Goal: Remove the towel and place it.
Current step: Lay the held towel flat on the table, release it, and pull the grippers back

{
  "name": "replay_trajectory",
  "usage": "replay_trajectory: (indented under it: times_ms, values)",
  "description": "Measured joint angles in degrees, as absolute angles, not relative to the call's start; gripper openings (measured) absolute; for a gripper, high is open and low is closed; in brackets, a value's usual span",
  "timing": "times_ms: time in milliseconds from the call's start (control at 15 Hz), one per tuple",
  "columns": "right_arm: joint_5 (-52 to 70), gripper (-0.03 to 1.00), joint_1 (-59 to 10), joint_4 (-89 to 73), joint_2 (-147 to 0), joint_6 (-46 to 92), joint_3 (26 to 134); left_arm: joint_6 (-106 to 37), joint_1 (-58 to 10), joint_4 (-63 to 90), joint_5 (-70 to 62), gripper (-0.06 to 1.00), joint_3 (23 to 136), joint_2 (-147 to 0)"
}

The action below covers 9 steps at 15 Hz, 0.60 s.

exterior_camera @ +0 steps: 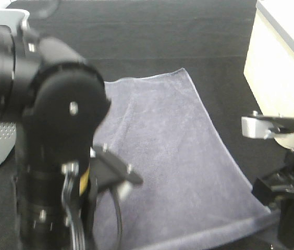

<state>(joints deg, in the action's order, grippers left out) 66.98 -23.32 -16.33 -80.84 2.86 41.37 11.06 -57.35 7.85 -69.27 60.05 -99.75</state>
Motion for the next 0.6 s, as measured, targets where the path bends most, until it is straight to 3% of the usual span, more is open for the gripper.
replay_trajectory:
  times_ms: [267,600]
  values:
    - [66.9,0.00,-23.3,-19.4,-77.9,2.9,37.3,12.5,-61.4,10.8,-68.8,0.00,55.0,-99.8]
    - [67.4,0.00,-23.3,-21.2,-77.8,2.9,32.3,13.6,-61.4,17.3,-68.4,0.00,51.5,-99.8]
